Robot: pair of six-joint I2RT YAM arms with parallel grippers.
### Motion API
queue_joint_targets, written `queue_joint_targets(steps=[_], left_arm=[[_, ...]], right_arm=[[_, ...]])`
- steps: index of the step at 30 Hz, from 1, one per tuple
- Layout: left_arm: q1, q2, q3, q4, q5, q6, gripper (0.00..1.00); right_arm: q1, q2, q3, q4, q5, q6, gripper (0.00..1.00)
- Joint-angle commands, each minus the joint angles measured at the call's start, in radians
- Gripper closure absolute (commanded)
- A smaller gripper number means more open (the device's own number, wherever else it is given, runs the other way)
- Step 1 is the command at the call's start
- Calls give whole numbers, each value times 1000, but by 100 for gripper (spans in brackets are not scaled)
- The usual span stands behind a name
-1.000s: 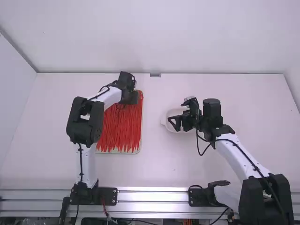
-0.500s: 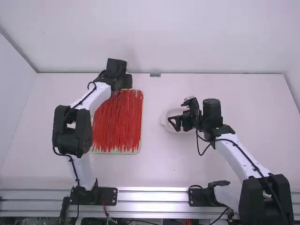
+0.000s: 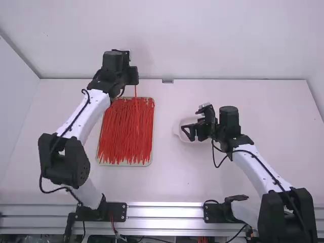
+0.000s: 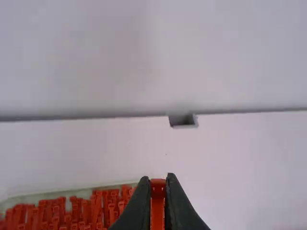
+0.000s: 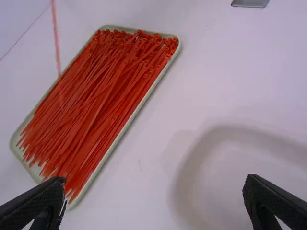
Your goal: Fasten the cable tie
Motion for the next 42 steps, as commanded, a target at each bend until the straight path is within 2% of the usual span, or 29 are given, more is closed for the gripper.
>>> queue_joint_targets(steps=[1, 5, 13, 22, 31, 36, 42], left_arm=[[-2, -79, 16, -17, 0, -3, 98], [-3, -129, 15, -56, 6, -6, 98], [-4, -183, -36, -69, 102, -3, 98], [4, -354, -201, 0, 103, -3, 98], [-10, -600, -510, 184, 112, -48, 98], [-14, -661, -664, 358, 294, -56, 98], [-16, -663, -754, 531, 452, -148, 98]], right_arm=[[2, 4, 35, 9, -11, 6, 1], [3, 4, 35, 47, -68, 5, 1], [3, 4, 35, 281, -240, 55, 1], [11, 4, 35, 406, -240, 165, 2], [120, 4, 35, 511, -217, 183, 1], [211, 4, 35, 564, -132, 182, 2], [308, 4, 35, 600, 2, 182, 1]])
